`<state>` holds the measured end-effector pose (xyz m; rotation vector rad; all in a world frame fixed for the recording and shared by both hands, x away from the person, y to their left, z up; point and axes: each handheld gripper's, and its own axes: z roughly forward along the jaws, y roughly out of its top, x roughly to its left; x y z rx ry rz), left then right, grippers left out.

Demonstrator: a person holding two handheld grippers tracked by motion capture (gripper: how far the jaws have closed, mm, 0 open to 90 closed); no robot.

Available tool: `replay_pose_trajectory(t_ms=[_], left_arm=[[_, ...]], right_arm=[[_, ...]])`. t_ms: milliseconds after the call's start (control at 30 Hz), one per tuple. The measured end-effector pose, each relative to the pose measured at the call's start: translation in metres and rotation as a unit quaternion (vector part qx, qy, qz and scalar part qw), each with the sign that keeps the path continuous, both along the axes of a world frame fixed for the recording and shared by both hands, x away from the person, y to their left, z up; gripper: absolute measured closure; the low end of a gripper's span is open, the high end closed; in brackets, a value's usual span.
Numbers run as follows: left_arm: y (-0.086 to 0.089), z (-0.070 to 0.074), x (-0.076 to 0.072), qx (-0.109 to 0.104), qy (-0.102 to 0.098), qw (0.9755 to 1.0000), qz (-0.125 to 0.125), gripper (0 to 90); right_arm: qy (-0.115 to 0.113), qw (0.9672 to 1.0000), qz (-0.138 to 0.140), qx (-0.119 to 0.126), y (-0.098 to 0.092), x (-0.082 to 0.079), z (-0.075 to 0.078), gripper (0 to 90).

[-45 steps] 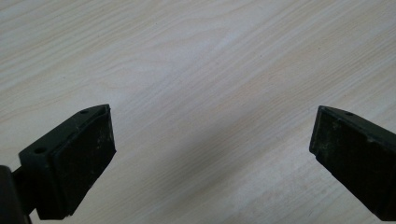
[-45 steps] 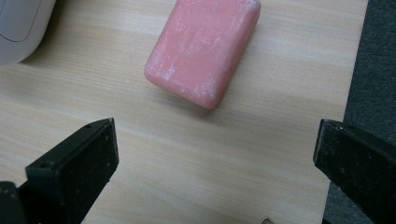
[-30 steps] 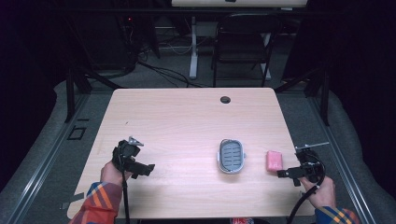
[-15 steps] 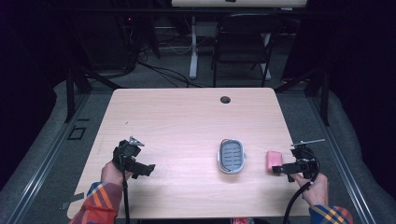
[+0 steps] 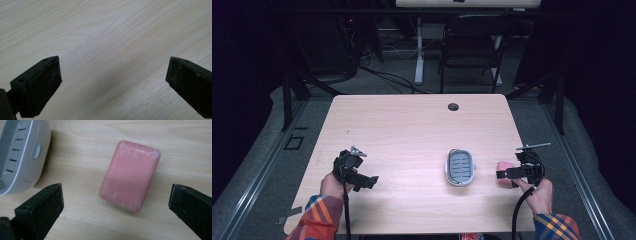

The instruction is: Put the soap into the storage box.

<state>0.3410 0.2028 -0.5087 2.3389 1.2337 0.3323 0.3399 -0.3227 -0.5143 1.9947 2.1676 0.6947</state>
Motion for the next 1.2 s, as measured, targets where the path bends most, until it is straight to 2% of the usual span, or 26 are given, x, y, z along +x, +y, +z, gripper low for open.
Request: replay_pose_trajectory(t_ms=[33,133,333,367,400,600,633,800,833,900,1033,1067,1133,1200], left_arm=[[0.000,0.000,0.000,0.000,0.001,1.0000,-0.001,0.1],[-0.001,0.000,0.000,0.002,0.003,1.0000,-0.003,0.1],[-0.001,0.000,0.000,0.002,0.004,1.0000,-0.005,0.1],[-0.001,0.000,0.000,0.002,0.004,1.0000,-0.005,0.1],[-0.002,-0.001,0.000,0.002,0.002,1.0000,-0.004,0.1],[-0.002,-0.001,0.000,0.002,0.004,1.0000,-0.006,0.1],[-0.002,-0.001,0.000,0.001,0.004,1.0000,-0.006,0.1],[-0.002,-0.001,0.000,0.000,0.002,1.0000,-0.006,0.1],[-0.002,0.000,0.000,0.001,0.003,1.0000,-0.008,0.1],[-0.002,0.000,0.000,0.001,0.003,1.0000,-0.009,0.1],[-0.003,-0.001,0.000,0.003,0.004,0.9999,-0.011,0.1],[-0.003,-0.001,0.000,0.002,0.005,0.9999,-0.012,0.1],[-0.003,-0.001,0.000,0.001,0.006,0.9999,-0.013,0.1],[-0.003,-0.001,0.000,0.003,0.003,0.9999,-0.013,0.1]], right_arm=[[0.005,0.9999,-0.007,0.007,-0.001,0.004,-0.002,0.0],[0.002,0.9999,-0.014,0.004,0.000,0.008,-0.003,0.0],[0.005,0.9996,-0.020,-0.018,0.002,0.014,-0.005,0.0],[0.005,0.9996,-0.020,-0.018,0.002,0.014,-0.005,0.0],[0.005,0.9996,-0.026,-0.008,0.003,0.016,-0.007,0.0],[0.014,0.9994,-0.028,-0.013,0.002,0.024,-0.012,0.0],[0.019,0.9992,-0.027,-0.020,0.003,0.027,-0.013,0.0],[0.021,0.9992,-0.024,-0.025,0.007,0.030,-0.016,0.0],[0.026,0.9987,-0.021,-0.038,0.009,0.031,-0.017,1.6],[0.022,0.9988,-0.026,-0.036,0.011,0.031,-0.021,3.2],[0.037,0.9976,-0.018,-0.055,0.009,0.033,-0.021,8.9],[0.037,0.9975,-0.019,-0.058,0.009,0.033,-0.022,12.5],[0.036,0.9979,-0.020,-0.051,0.009,0.033,-0.023,14.3],[0.043,0.9973,-0.019,-0.056,0.010,0.034,-0.025,21.2]])
